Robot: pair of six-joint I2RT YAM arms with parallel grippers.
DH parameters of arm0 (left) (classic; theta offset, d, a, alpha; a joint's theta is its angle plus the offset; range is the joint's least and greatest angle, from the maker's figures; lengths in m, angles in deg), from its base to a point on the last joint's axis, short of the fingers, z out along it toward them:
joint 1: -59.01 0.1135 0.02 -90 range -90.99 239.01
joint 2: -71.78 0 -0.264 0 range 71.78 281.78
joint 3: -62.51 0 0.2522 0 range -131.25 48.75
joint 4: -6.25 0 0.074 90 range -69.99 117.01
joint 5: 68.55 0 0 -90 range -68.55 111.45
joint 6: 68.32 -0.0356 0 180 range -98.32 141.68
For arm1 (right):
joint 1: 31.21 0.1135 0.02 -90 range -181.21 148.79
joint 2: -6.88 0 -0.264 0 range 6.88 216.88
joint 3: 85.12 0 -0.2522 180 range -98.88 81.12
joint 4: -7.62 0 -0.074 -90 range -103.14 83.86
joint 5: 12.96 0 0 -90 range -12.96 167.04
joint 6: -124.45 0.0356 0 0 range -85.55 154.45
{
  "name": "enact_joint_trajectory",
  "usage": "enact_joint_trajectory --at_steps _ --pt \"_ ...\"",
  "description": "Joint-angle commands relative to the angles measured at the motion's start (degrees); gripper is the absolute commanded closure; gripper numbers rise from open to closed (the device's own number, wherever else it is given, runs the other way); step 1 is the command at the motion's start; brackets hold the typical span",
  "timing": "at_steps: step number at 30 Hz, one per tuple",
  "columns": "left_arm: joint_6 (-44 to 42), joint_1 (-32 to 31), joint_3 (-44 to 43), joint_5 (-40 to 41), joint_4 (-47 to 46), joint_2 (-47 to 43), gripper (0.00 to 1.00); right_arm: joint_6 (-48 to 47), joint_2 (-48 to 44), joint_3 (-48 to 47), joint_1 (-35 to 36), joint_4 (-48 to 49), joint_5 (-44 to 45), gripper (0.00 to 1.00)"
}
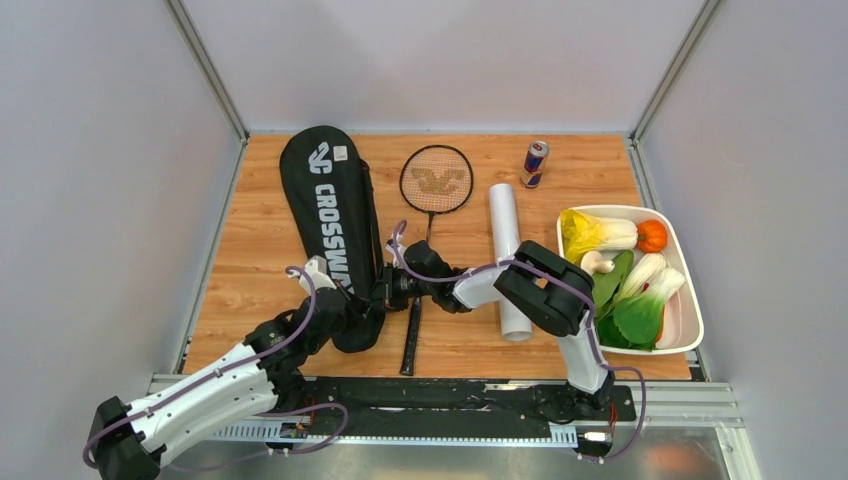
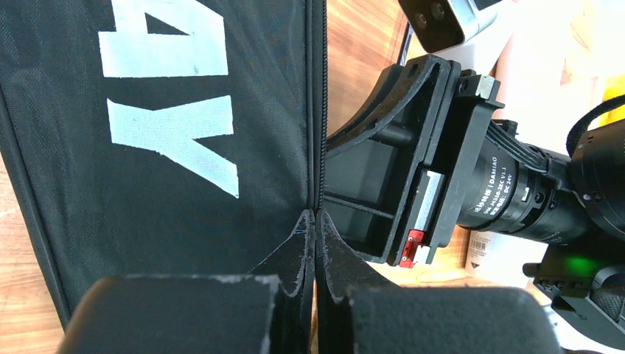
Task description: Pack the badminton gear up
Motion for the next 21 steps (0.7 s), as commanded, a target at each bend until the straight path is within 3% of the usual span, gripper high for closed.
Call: enact_joint_trajectory --at_steps 1,4,8,9,11,14,16,21 --pt "2.2 -1.1 1.7 -6.7 -3.4 0.3 1.0 -0.5 -0.1 -4.4 0.0 5.8 3.6 0.94" --pt "1.4 -1.1 1.3 -5.6 -1.8 0.6 1.0 -1.9 -0.4 -4.9 0.3 5.0 3.1 0.91" --pt "-1.7 -1.1 -1.3 -2.8 3.4 1.2 1.0 -6.2 -1.8 -6.6 0.8 -1.7 2.2 0.77" --pt "-2.5 -1.1 -3.0 -2.2 4.5 1.7 0.98 -6.9 -2.7 -6.3 1.0 -2.9 3.0 0.75" --pt "-4.8 -1.1 -6.3 0.6 7.9 3.0 0.82 -7.6 -4.5 -5.3 1.3 -4.2 4.4 0.73" --pt "-8.9 -1.2 -11.3 3.7 13.2 5.9 0.62 -9.6 -5.9 -5.9 1.9 -8.9 6.3 0.73" --pt "-11.2 -1.2 -15.1 6.1 15.5 8.5 0.54 -12.2 -6.7 -6.8 2.8 -13.1 9.3 0.78" --pt "-17.1 -1.1 -24.9 16.6 20.7 18.4 0.48 -12.8 -7.2 -5.6 4.0 -12.5 11.6 0.9"
